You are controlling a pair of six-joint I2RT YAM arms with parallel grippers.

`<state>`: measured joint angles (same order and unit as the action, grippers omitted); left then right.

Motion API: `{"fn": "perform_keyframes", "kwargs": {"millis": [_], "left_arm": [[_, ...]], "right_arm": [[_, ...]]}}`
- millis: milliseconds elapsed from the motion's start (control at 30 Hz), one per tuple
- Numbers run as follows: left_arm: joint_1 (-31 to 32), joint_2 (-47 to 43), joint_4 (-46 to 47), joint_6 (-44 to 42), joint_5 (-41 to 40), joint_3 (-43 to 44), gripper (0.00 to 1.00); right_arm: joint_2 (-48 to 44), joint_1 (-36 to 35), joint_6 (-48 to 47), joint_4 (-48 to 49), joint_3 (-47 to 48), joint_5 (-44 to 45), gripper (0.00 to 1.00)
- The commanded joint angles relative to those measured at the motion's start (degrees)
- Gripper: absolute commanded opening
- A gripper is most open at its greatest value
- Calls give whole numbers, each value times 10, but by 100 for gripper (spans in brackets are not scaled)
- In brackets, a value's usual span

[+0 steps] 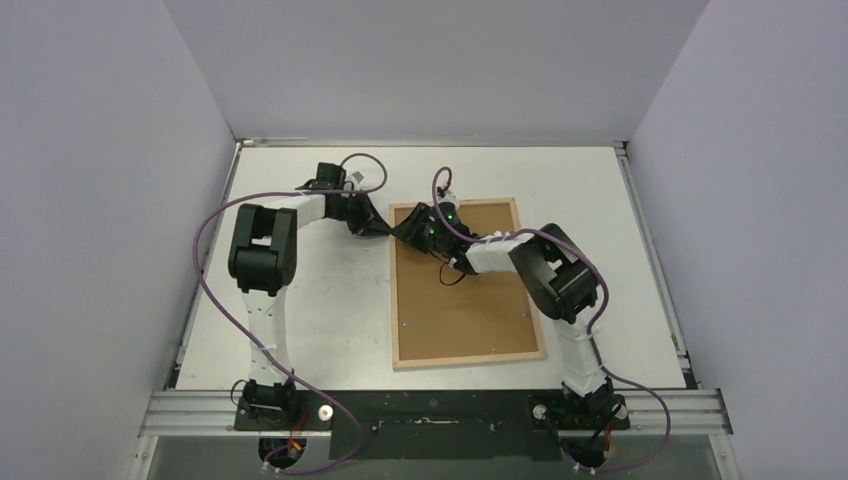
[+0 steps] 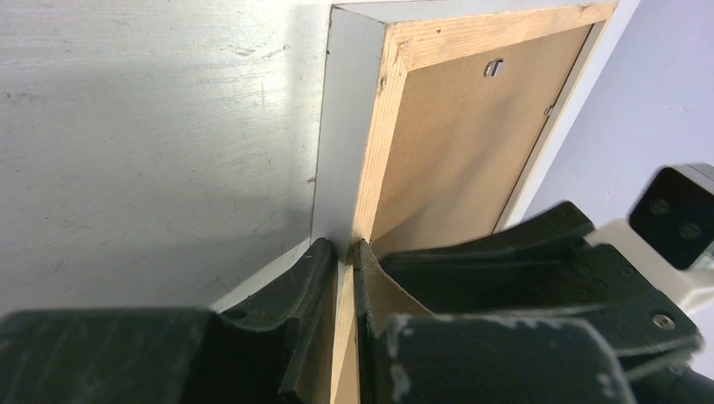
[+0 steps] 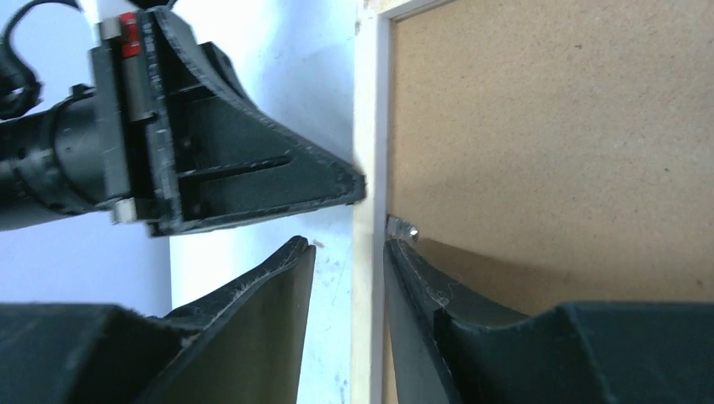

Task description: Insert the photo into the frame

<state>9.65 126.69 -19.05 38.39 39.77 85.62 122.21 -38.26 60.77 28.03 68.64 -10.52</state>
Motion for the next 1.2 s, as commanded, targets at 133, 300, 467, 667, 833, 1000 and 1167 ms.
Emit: {"fn": "perform_keyframes", "kwargs": {"millis": [133,300,467,667,833,1000,1167], "left_arm": [[3,17,-30,-18,-30,15,20],[1,15,-43,-10,-26,56,43],[1,33,-41,1,-30,98,53],[6,55,-54,-16,-53,118,54],[14,72,-69,-44,-52,124,49],[16,87,-67,-50,-40,127,47],[16,96,-83,-66,-41,162,45]], "right_arm": [[-154,39,-73,-117,16,68,39],[-152,68,-106,-184,35,69,39],[-134,83,-133,-238,64,49,40],[-97,92,-129,-224,74,23,40],[-60,92,-119,-213,89,36,39],[-36,92,-104,-202,85,62,39],[-9,91,-90,-194,85,68,39]]}}
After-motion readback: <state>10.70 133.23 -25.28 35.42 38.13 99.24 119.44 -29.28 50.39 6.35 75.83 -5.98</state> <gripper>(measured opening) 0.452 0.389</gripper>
